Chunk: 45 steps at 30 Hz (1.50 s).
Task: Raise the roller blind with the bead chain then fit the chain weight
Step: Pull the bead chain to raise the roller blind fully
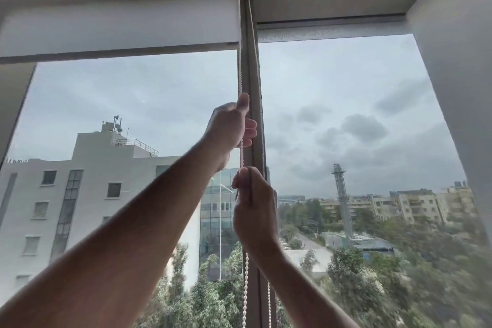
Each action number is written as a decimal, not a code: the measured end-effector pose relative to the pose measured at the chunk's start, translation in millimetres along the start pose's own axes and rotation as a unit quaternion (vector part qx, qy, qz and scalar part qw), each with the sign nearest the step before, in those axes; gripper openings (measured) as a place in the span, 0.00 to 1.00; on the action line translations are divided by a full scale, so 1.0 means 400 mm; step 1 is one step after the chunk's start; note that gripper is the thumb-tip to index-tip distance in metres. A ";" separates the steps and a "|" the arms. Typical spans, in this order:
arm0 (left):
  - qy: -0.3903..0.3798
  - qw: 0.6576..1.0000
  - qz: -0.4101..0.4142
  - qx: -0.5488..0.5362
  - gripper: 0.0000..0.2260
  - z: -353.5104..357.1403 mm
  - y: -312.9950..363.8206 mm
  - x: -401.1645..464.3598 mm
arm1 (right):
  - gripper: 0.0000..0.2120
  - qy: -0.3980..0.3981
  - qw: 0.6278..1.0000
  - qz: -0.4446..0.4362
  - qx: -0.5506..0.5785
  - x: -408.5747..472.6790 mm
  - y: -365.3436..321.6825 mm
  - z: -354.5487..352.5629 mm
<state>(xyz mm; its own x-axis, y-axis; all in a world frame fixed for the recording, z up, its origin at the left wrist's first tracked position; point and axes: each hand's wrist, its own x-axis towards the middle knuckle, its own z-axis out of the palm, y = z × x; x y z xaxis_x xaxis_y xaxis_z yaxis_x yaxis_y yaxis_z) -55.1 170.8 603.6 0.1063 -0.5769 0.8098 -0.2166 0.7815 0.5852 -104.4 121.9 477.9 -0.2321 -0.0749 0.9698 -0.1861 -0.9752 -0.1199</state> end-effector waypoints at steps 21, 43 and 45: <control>0.143 0.982 0.119 -0.012 0.17 0.110 -0.204 -0.150 | 0.15 -0.135 0.923 0.281 0.224 0.275 -0.017 -0.050; 0.112 0.989 0.093 0.025 0.20 -0.007 -0.194 -0.018 | 0.19 -0.024 0.991 0.097 0.089 0.069 0.064 0.003; 0.080 0.992 0.094 -0.009 0.19 0.000 -0.136 0.018 | 0.16 -0.022 0.991 0.105 0.082 0.039 0.089 -0.001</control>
<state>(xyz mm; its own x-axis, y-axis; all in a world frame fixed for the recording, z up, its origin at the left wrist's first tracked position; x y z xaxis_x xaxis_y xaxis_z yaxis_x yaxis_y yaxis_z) -42.4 124.1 577.6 0.2187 -0.3764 0.9003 -0.2300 0.8767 0.4224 -115.2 85.9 488.7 -0.2066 -0.2851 0.9360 0.0207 -0.9577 -0.2872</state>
